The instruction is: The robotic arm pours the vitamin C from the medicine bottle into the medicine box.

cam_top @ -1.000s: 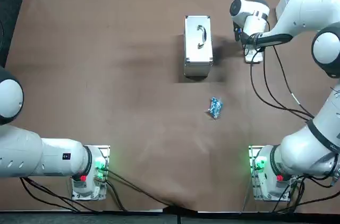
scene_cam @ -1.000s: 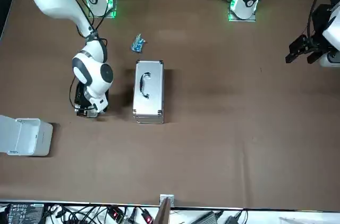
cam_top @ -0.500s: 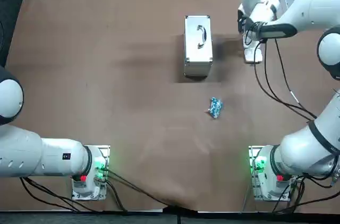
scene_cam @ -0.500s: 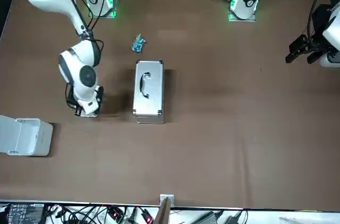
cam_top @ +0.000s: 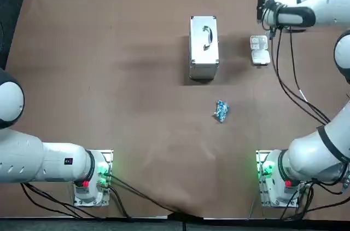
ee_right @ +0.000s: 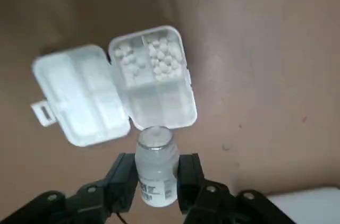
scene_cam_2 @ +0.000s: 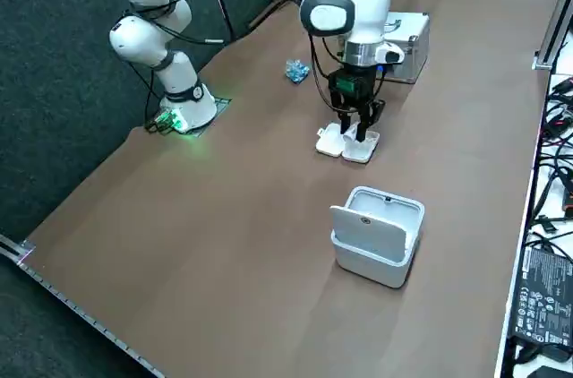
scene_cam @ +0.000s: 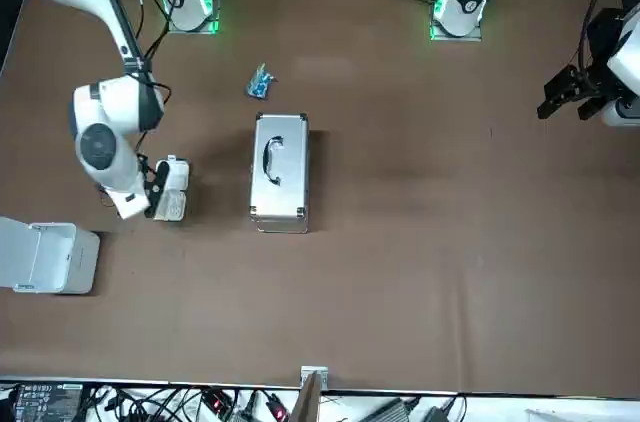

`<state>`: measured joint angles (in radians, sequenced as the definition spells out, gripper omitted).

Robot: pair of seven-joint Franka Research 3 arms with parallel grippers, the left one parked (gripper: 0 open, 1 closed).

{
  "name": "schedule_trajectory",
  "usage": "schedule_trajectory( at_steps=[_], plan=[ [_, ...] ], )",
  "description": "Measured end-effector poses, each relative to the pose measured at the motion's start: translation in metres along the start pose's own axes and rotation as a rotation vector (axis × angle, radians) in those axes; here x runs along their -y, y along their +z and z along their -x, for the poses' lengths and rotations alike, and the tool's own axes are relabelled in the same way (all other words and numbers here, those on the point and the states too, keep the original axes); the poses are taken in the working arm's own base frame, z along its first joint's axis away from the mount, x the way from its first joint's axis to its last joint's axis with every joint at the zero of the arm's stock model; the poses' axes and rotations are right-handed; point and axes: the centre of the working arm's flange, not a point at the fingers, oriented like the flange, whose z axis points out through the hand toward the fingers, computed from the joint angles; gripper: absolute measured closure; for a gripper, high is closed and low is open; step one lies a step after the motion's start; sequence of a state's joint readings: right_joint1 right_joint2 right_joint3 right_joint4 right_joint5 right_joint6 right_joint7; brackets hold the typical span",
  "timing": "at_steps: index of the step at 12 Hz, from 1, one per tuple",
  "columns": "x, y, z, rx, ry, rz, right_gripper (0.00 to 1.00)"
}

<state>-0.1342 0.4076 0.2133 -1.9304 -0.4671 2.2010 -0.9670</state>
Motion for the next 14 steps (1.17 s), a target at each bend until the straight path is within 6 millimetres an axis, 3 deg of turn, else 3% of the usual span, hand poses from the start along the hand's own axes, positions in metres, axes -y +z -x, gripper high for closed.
schedule_trajectory(
  at_steps=[5,6,14],
  plan=[
    [-0.013,-0.018,0.055,-0.245,0.041,-0.074,0.57],
    [-0.015,-0.02,0.073,-0.344,0.044,-0.086,0.57],
    [-0.004,0.031,0.161,-0.747,0.081,-0.082,0.57]
  ],
)
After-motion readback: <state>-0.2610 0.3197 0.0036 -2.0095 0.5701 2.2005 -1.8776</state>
